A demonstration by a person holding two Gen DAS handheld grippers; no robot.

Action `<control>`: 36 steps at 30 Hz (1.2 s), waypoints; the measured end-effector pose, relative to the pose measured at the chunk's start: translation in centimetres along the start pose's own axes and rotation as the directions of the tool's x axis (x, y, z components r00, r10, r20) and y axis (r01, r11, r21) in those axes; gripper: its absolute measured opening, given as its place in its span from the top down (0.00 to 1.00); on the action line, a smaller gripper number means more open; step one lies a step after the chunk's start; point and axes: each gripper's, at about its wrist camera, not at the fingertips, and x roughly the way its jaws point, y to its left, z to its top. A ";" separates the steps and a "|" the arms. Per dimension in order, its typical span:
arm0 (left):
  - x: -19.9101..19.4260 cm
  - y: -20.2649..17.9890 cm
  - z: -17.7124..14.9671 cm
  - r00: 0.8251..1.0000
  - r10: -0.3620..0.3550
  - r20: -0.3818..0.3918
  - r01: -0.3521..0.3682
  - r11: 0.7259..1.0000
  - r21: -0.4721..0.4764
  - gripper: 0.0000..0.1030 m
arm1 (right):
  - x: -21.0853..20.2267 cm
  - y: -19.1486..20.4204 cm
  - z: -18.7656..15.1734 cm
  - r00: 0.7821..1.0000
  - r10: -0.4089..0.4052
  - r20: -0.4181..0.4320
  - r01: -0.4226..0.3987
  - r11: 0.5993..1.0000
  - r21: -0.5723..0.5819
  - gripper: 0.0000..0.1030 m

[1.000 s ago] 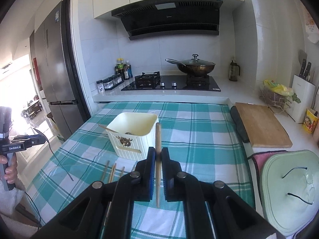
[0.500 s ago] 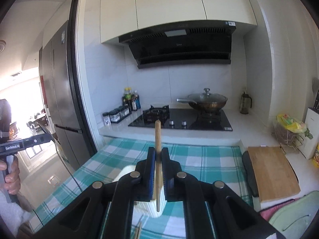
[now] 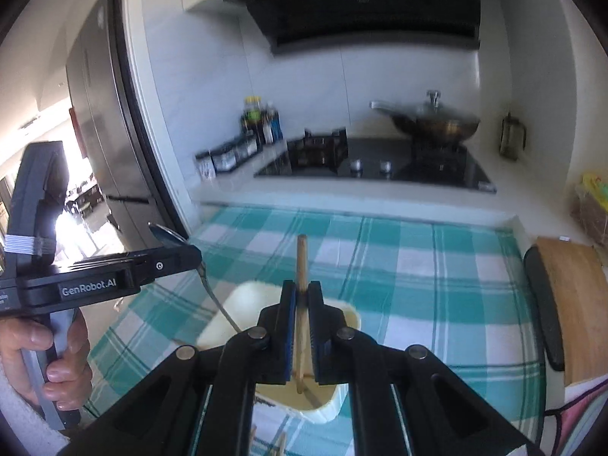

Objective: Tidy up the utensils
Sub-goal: 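Carry spoon and chopstick over the cream caddy while both tools open to drop them in, then withdraw both open tools from the caddy back over the tablecloth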

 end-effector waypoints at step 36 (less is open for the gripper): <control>-3.5 6.0 -30.5 0.944 0.323 -0.069 -0.321 0.946 0.040 0.07 | -8.0 -3.5 -32.3 0.946 -0.258 -0.195 0.288 0.947 0.144 0.41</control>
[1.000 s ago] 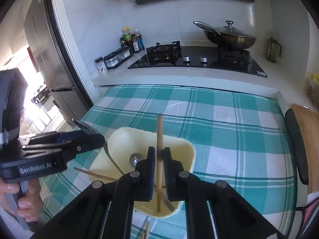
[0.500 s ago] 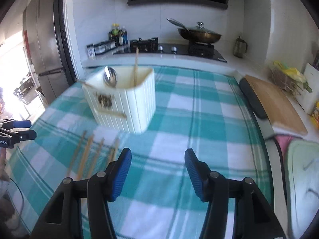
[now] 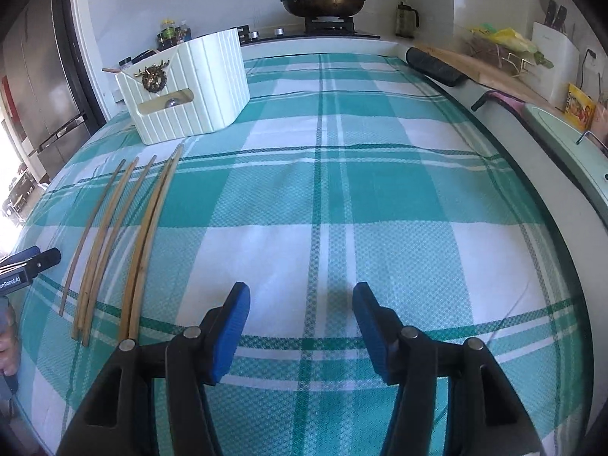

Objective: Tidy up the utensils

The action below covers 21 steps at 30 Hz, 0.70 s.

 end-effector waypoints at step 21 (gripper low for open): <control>0.0 0.2 -0.1 1.000 -0.020 0.008 0.020 1.000 -0.008 0.05 | 0.5 1.0 0.1 0.999 -0.041 -0.007 0.041 0.998 -0.045 0.36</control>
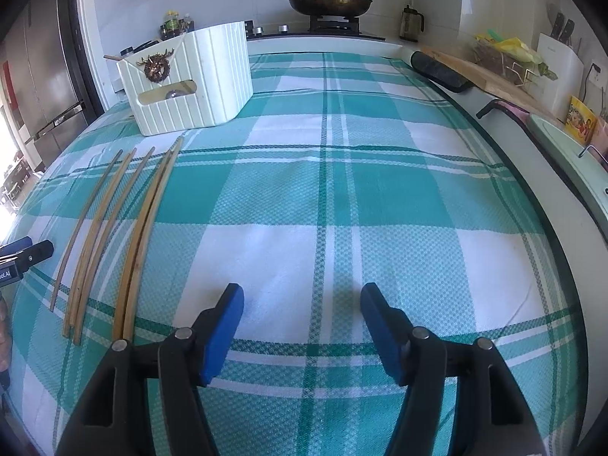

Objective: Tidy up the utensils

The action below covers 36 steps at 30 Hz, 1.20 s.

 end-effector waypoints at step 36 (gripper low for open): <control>-0.1 0.4 0.1 1.000 -0.012 0.006 0.012 1.000 -0.026 0.04 | -0.7 2.8 -0.2 0.996 -0.084 -0.012 0.084 0.996 -0.042 0.95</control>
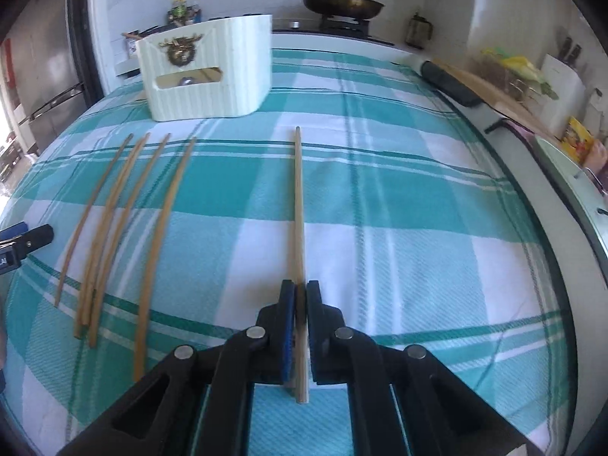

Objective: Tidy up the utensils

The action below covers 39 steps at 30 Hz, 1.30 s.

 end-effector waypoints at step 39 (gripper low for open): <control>-1.4 -3.6 -0.9 0.997 0.064 -0.036 -0.062 0.997 0.054 0.96 | -0.2 -2.0 -0.8 1.000 0.020 0.023 -0.021 0.997 0.073 0.90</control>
